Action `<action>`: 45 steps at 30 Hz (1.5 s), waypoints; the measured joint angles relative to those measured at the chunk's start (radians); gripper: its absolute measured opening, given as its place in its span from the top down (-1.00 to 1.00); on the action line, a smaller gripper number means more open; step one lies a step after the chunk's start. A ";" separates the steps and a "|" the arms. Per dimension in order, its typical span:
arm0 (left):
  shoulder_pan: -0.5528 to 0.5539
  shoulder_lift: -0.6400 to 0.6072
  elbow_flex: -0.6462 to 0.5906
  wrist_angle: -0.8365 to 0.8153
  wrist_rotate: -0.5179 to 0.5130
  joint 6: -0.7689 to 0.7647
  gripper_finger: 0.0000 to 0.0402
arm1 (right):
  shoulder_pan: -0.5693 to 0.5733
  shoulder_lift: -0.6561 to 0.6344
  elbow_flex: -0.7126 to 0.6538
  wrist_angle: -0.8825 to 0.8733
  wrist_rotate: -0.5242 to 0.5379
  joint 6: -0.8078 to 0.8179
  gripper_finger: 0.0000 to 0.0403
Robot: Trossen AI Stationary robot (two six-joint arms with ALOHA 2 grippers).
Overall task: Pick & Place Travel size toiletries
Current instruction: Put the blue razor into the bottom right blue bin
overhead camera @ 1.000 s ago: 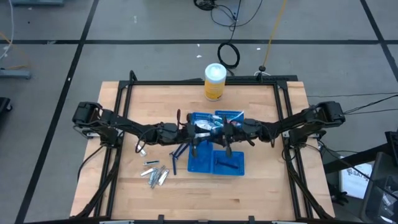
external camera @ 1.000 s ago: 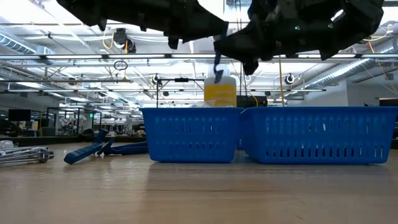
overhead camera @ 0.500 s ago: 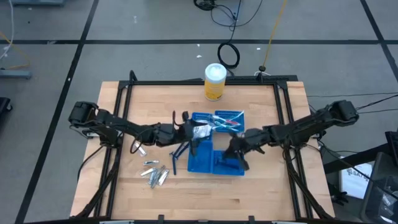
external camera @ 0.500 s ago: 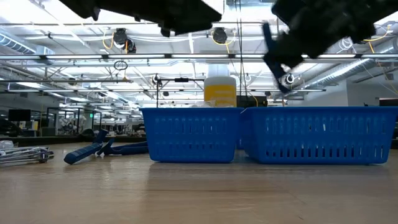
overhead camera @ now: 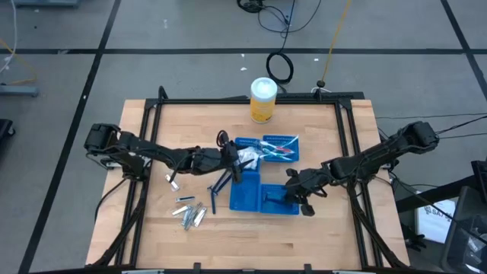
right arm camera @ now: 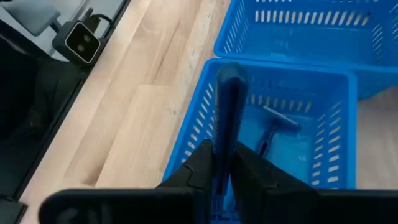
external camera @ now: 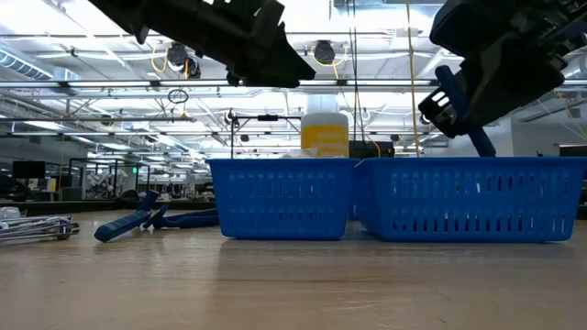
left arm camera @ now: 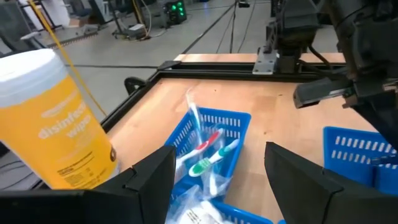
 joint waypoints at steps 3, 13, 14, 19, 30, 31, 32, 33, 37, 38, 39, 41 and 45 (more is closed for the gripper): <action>0.007 0.000 0.000 0.000 0.000 0.000 -0.20 | 0.000 0.000 0.000 -0.005 0.000 0.000 0.83; 0.010 0.004 0.000 -0.011 0.013 -0.008 -0.20 | 0.000 0.000 0.000 -0.005 -0.001 0.016 0.70; 0.010 0.004 0.000 -0.016 0.015 -0.008 -0.20 | 0.000 0.000 0.000 -0.005 -0.001 0.024 0.67; 0.010 0.004 0.000 -0.016 0.016 -0.021 -0.20 | 0.000 0.000 0.000 -0.005 -0.001 0.030 0.49; 0.010 0.004 0.000 -0.016 0.018 -0.026 -0.20 | 0.000 0.000 0.000 -0.005 -0.001 0.052 0.08; 0.010 0.004 0.000 -0.016 0.018 -0.026 -0.20 | 0.000 0.000 0.000 -0.005 0.000 0.052 0.07; 0.010 0.004 0.000 -0.016 0.018 -0.026 -0.20 | 0.000 0.000 0.000 -0.005 0.000 0.052 0.05; 0.010 0.004 0.000 -0.016 0.018 -0.026 -0.20 | 0.000 0.000 0.000 -0.005 0.001 0.051 0.04; 0.010 0.003 0.000 -0.064 0.008 0.000 -0.20 | -0.001 0.000 0.000 -0.005 0.001 0.050 0.03; 0.007 -0.003 0.000 -0.100 -0.001 0.006 -0.20 | -0.001 0.000 0.000 -0.005 0.001 0.050 0.04; 0.001 -0.015 -0.002 -0.142 -0.009 0.005 -0.20 | -0.001 0.000 0.000 -0.005 0.001 0.051 0.04; -0.012 -0.049 -0.002 -0.216 -0.023 -0.024 -0.20 | 0.000 0.000 0.000 -0.008 0.000 0.051 0.06; -0.050 -0.131 -0.001 -0.421 -0.023 -0.148 -0.20 | 0.000 0.000 0.000 -0.031 0.000 0.051 0.08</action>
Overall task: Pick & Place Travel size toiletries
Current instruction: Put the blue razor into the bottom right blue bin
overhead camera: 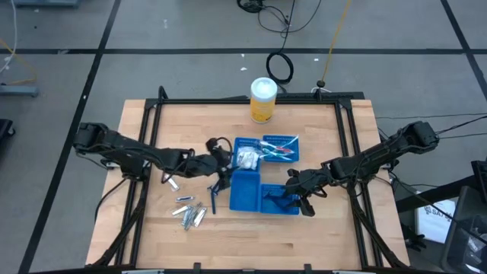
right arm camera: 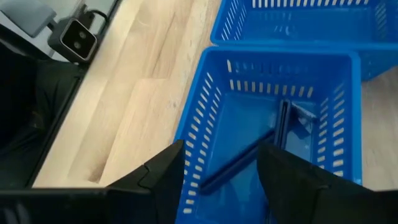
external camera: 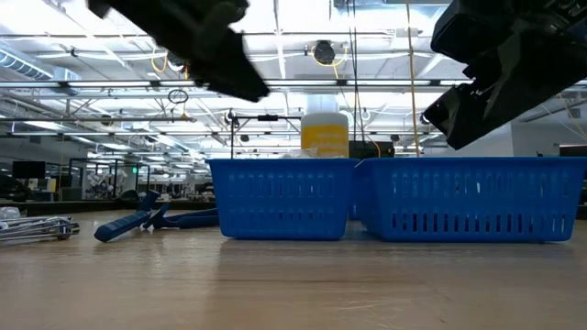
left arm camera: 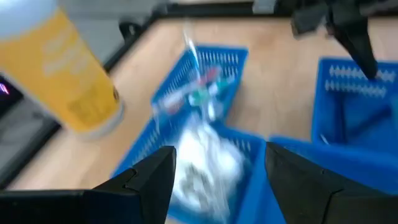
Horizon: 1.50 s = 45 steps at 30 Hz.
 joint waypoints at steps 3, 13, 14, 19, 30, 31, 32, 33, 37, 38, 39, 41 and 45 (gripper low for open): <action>-0.026 -0.056 0.000 -0.177 -0.001 -0.147 -0.20 | 0.000 0.000 0.000 -0.007 0.000 -0.001 0.07; -0.057 0.017 0.000 -0.484 0.044 -0.546 -0.20 | -0.001 0.000 0.000 0.005 0.001 -0.003 0.10; -0.055 0.036 0.000 -0.474 0.058 -0.552 -0.20 | -0.002 0.001 0.000 0.006 0.001 -0.003 0.10; -0.029 0.139 0.000 -0.416 0.148 -0.553 -0.20 | -0.005 0.000 0.000 0.009 0.003 0.000 0.10; 0.036 0.265 0.000 -0.419 0.212 -0.613 -0.20 | -0.005 0.000 0.000 0.008 0.004 -0.002 0.10; 0.039 0.267 0.000 -0.421 0.215 -0.610 -0.20 | -0.005 0.000 0.000 0.008 0.003 -0.002 0.11; 0.042 0.267 0.000 -0.431 0.218 -0.608 -0.20 | -0.005 0.000 0.000 0.008 0.004 -0.002 0.11; 0.044 0.267 0.001 -0.445 0.218 -0.608 -0.20 | -0.005 0.000 0.000 0.008 0.003 -0.002 0.11; 0.053 0.265 0.003 -0.504 0.219 -0.608 -0.20 | -0.005 0.000 0.000 0.007 0.003 -0.003 0.10; 0.053 0.264 0.003 -0.519 0.223 -0.608 -0.20 | -0.005 0.000 0.000 0.008 0.004 -0.003 0.10; 0.053 0.263 0.003 -0.530 0.232 -0.608 -0.20 | -0.005 0.000 0.000 0.007 0.003 -0.005 0.11; 0.053 0.262 0.004 -0.538 0.259 -0.608 -0.20 | -0.005 0.000 0.000 0.007 0.003 -0.007 0.11; 0.048 0.261 0.004 -0.542 0.319 -0.602 -0.20 | -0.005 0.000 0.000 0.007 0.003 -0.011 0.12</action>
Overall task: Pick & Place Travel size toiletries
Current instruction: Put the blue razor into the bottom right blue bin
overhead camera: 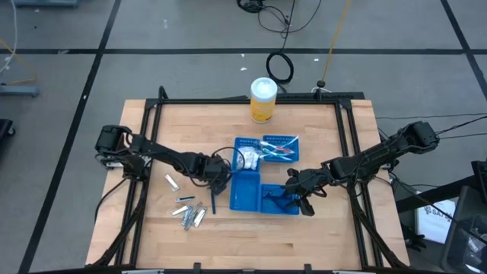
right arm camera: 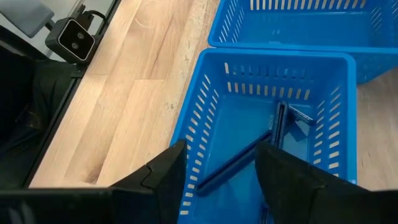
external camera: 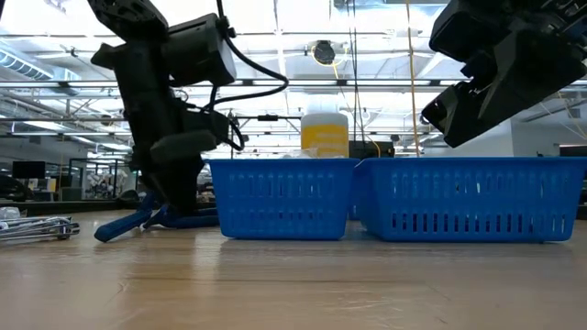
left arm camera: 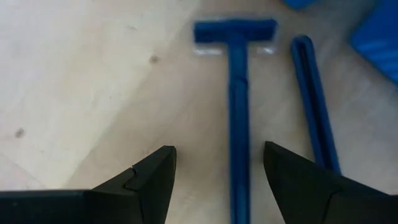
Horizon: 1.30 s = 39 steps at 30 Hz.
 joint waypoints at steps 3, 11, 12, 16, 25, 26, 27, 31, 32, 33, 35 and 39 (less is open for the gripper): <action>-0.011 0.000 0.000 -0.017 0.008 0.026 -0.20 | 0.000 0.000 0.000 -0.002 0.000 0.000 0.12; -0.037 0.002 -0.001 -0.060 0.022 0.013 -0.20 | 0.000 0.000 0.000 -0.004 0.000 0.000 0.14; -0.039 0.002 -0.002 -0.064 0.023 0.006 -0.20 | 0.000 0.000 0.000 -0.004 0.000 0.000 0.14; -0.046 0.002 -0.002 -0.076 0.025 -0.005 -0.20 | 0.000 0.000 0.000 -0.004 0.000 0.002 0.13; -0.048 0.003 -0.003 -0.057 0.030 0.006 0.27 | 0.000 0.000 0.000 -0.003 0.000 0.003 0.16; -0.048 0.003 -0.003 -0.055 0.030 0.016 0.36 | 0.000 0.000 0.000 -0.003 0.000 0.004 0.16; -0.048 0.003 -0.003 -0.057 0.029 0.034 0.45 | 0.000 0.000 0.000 -0.003 0.000 0.004 0.16; -0.047 -0.016 -0.003 -0.108 0.029 0.133 0.86 | 0.000 0.000 0.000 -0.003 0.000 0.010 0.16; -0.046 -0.025 -0.005 -0.146 0.023 0.136 0.92 | 0.000 0.000 0.000 -0.003 0.000 0.011 0.16; -0.046 -0.039 -0.007 -0.183 0.008 0.123 0.93 | 0.000 0.000 0.000 -0.003 0.000 0.011 0.16; -0.049 -0.072 -0.011 -0.262 -0.045 0.087 0.90 | 0.000 0.000 0.000 -0.003 0.000 0.011 0.16; -0.053 -0.160 -0.010 -0.372 -0.119 0.036 0.93 | 0.000 0.000 0.000 -0.006 0.000 0.011 0.16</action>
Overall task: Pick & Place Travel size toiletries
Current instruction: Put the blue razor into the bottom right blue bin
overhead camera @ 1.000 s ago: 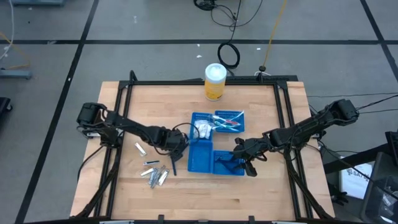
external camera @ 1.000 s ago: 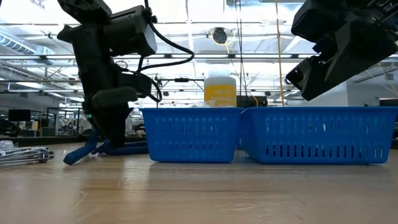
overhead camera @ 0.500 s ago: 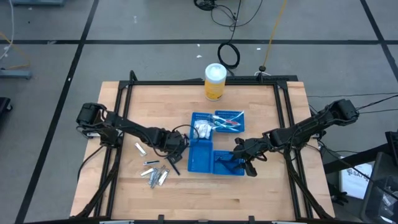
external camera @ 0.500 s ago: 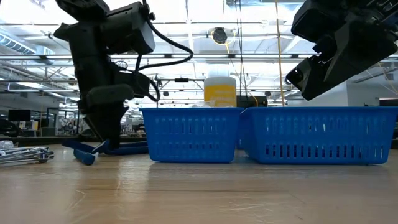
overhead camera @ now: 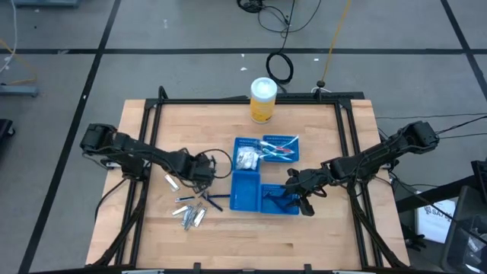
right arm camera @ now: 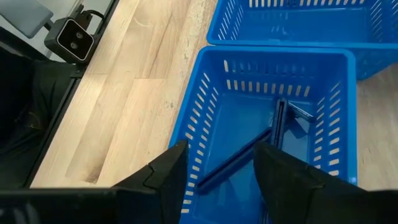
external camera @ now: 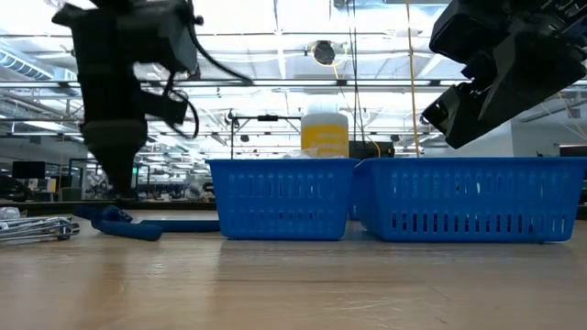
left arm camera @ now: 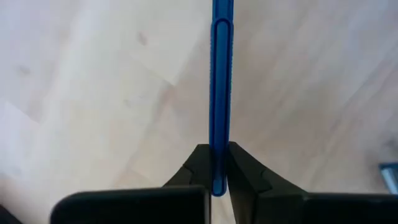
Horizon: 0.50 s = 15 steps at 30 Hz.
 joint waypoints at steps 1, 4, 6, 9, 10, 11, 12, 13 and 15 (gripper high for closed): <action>-0.004 -0.023 0.000 -0.014 -0.025 -0.007 0.95 | 0.000 0.000 0.000 0.000 0.000 0.000 0.16; -0.027 -0.103 0.000 -0.002 -0.122 0.004 0.95 | 0.000 0.000 0.000 0.000 0.000 -0.005 0.16; -0.050 -0.163 0.001 0.054 -0.191 0.044 0.93 | -0.002 0.000 0.000 0.000 0.002 -0.007 0.16; -0.080 -0.241 -0.004 0.226 -0.272 0.170 0.96 | -0.016 0.000 0.000 0.000 0.003 -0.023 0.16; -0.086 -0.263 -0.013 0.302 -0.278 0.224 0.97 | -0.021 0.000 0.000 0.001 0.004 -0.032 0.16; -0.091 -0.281 -0.026 0.383 -0.279 0.280 0.97 | -0.029 0.000 0.000 0.004 0.004 -0.039 0.16; -0.097 -0.295 -0.045 0.473 -0.279 0.338 0.96 | -0.038 0.000 0.000 0.008 0.004 -0.050 0.16; -0.101 -0.304 -0.068 0.579 -0.277 0.399 0.95 | -0.047 0.000 0.000 0.014 0.007 -0.058 0.16; -0.099 -0.308 -0.124 0.806 -0.237 0.528 0.94 | -0.063 0.000 0.000 0.028 0.049 -0.080 0.16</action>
